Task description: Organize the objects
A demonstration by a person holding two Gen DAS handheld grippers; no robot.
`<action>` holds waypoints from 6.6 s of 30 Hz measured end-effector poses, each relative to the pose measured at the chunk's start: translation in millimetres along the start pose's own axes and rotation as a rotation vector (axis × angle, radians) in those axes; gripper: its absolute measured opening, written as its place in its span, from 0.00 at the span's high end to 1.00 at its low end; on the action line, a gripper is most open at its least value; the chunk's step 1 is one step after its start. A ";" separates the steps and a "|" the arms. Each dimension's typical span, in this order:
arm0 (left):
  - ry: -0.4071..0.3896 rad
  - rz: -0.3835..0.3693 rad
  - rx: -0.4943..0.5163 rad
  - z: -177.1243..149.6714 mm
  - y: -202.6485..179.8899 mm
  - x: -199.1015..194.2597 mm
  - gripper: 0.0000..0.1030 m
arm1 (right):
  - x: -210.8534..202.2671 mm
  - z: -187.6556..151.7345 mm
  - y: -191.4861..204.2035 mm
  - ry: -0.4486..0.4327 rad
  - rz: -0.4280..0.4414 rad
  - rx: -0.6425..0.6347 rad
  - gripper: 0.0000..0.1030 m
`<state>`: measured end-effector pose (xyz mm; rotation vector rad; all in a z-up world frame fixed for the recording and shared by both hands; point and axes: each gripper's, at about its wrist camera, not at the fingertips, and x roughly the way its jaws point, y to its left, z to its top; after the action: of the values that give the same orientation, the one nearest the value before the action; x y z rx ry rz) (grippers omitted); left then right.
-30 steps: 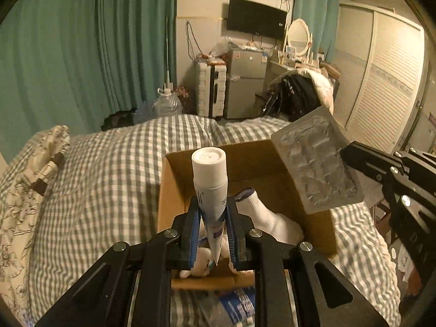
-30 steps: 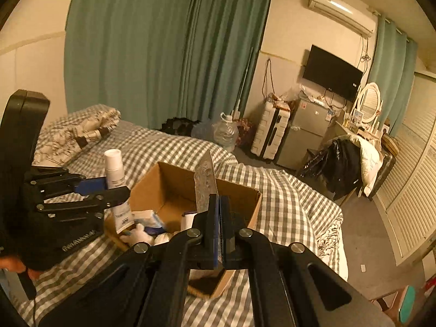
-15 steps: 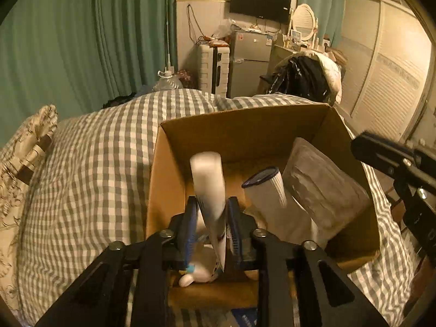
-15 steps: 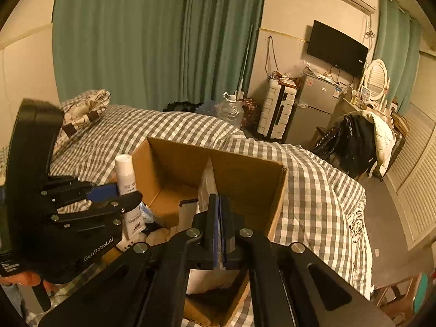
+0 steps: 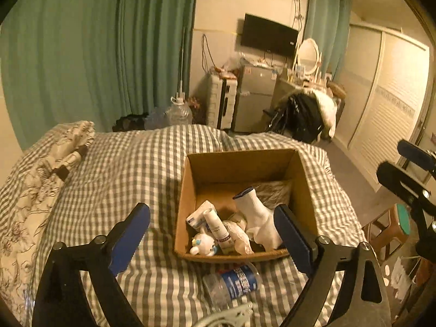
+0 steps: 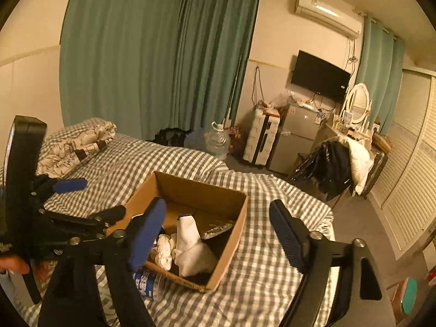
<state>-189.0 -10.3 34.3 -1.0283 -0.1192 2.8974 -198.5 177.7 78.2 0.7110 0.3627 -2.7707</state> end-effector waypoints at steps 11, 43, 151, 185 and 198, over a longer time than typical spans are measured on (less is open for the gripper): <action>0.008 0.058 -0.022 -75.5 18.1 -33.5 0.00 | -43.9 -73.0 2.6 0.067 -0.028 0.030 0.00; 0.486 0.109 0.345 -187.7 -54.1 93.5 0.20 | 21.1 -175.1 11.3 0.334 0.075 0.225 0.00; 0.028 -0.078 0.023 33.6 6.9 123.5 0.91 | 149.6 7.7 28.1 0.105 0.072 0.000 0.14; -0.236 0.039 0.093 52.7 -8.6 -77.9 0.00 | -53.6 37.9 -7.5 -0.051 -0.143 0.076 0.00; -0.371 0.082 0.078 10.3 -8.8 -137.8 0.00 | -128.4 20.4 -5.7 -0.196 -0.158 0.202 0.00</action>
<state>-88.4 -14.0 129.4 -0.4861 0.0190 3.1051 -100.3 200.6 160.4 0.4645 0.1037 -3.0248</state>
